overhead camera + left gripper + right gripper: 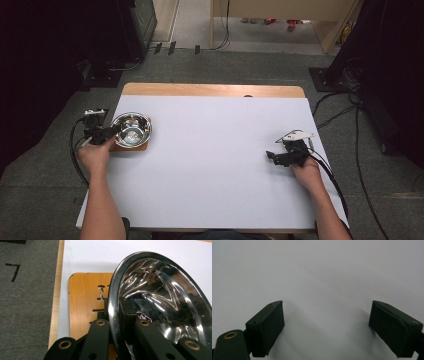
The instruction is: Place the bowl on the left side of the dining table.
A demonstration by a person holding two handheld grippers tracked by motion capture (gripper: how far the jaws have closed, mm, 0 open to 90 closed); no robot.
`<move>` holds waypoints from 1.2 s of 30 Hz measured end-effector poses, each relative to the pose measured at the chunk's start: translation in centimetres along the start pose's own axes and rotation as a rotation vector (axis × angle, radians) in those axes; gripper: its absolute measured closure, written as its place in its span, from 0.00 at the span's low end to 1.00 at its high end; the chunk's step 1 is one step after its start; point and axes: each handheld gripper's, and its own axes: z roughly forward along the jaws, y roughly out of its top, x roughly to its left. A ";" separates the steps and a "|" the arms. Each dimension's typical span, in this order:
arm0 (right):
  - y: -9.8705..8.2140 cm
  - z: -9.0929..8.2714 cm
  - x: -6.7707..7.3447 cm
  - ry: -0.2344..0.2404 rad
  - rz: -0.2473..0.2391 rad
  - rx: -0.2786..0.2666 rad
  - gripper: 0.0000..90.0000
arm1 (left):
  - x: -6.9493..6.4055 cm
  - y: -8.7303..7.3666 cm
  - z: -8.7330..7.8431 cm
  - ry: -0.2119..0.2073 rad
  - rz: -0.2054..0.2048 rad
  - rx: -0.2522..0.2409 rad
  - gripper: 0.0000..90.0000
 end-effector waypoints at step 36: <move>0.0 0.0 0.0 -0.001 0.000 -0.001 0.14 | 1.3 -0.8 0.9 0.002 -0.055 0.030 0.72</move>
